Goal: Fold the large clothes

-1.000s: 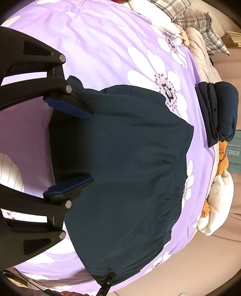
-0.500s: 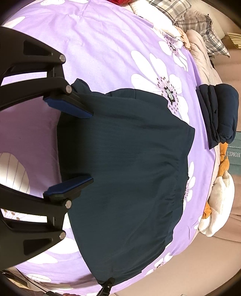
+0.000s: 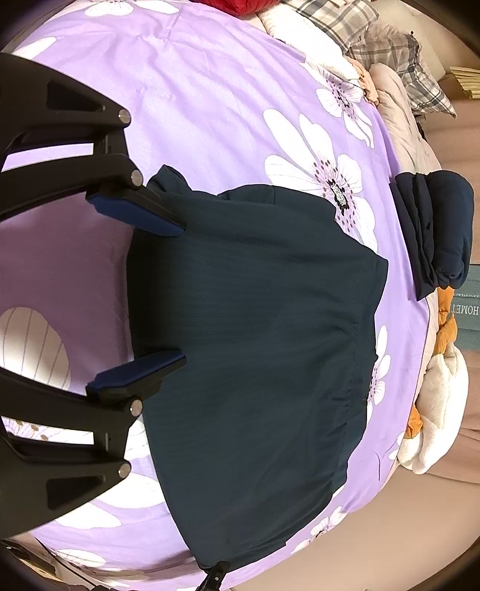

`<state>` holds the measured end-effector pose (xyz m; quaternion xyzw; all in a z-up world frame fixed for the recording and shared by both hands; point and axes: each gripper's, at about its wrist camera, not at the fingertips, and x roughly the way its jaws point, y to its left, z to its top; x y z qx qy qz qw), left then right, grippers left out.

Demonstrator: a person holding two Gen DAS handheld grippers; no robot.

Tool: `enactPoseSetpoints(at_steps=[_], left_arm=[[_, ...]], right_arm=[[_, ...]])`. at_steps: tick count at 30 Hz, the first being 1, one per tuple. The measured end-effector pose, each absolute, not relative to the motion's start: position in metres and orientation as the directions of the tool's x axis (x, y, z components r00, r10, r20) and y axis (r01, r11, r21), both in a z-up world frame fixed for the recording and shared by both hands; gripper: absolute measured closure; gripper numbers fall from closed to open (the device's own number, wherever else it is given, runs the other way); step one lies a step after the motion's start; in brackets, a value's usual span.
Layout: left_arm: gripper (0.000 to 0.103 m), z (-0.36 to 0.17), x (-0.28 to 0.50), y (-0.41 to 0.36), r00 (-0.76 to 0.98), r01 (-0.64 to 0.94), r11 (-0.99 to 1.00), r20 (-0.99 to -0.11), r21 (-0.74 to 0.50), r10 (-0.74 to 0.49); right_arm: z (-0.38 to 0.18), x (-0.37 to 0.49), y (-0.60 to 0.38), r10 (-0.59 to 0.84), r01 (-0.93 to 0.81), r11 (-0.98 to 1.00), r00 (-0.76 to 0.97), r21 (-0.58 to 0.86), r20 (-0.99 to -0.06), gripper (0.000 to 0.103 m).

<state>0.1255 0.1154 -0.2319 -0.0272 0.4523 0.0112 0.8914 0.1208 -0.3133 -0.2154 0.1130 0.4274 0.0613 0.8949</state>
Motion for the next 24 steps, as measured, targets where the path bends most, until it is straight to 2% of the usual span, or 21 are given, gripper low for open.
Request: enactPoseSetpoints(at_steps=[8, 12, 15, 18, 23, 24], left_arm=[[0.038, -0.229, 0.119, 0.115, 0.587, -0.053, 0.998, -0.809, -0.022, 0.014], [0.030, -0.226, 0.115, 0.117, 0.583, -0.072, 0.997, -0.811, 0.003, 0.044], [0.029, -0.223, 0.110, 0.120, 0.585, -0.080, 0.997, -0.810, -0.001, 0.046], [0.023, -0.220, 0.106, 0.123, 0.585, -0.094, 0.996, -0.809, 0.002, 0.057], [0.018, -0.214, 0.099, 0.124, 0.591, -0.095, 0.995, -0.805, -0.013, 0.046], [0.018, -0.213, 0.098, 0.124, 0.595, -0.095, 0.995, -0.802, -0.014, 0.046]], right_arm=[[-0.214, 0.116, -0.315, 0.195, -0.008, 0.970, 0.626, 0.243, -0.755, 0.058], [-0.214, 0.113, -0.318, 0.192, 0.002, 0.969, 0.627, 0.248, -0.755, 0.058], [-0.212, 0.108, -0.319, 0.176, 0.010, 0.972, 0.626, 0.233, -0.760, 0.058], [-0.210, 0.104, -0.318, 0.147, 0.017, 0.979, 0.622, 0.201, -0.769, 0.058], [-0.202, 0.097, -0.314, 0.115, 0.015, 0.987, 0.626, 0.160, -0.771, 0.053], [-0.201, 0.096, -0.313, 0.115, 0.015, 0.987, 0.627, 0.160, -0.771, 0.050]])
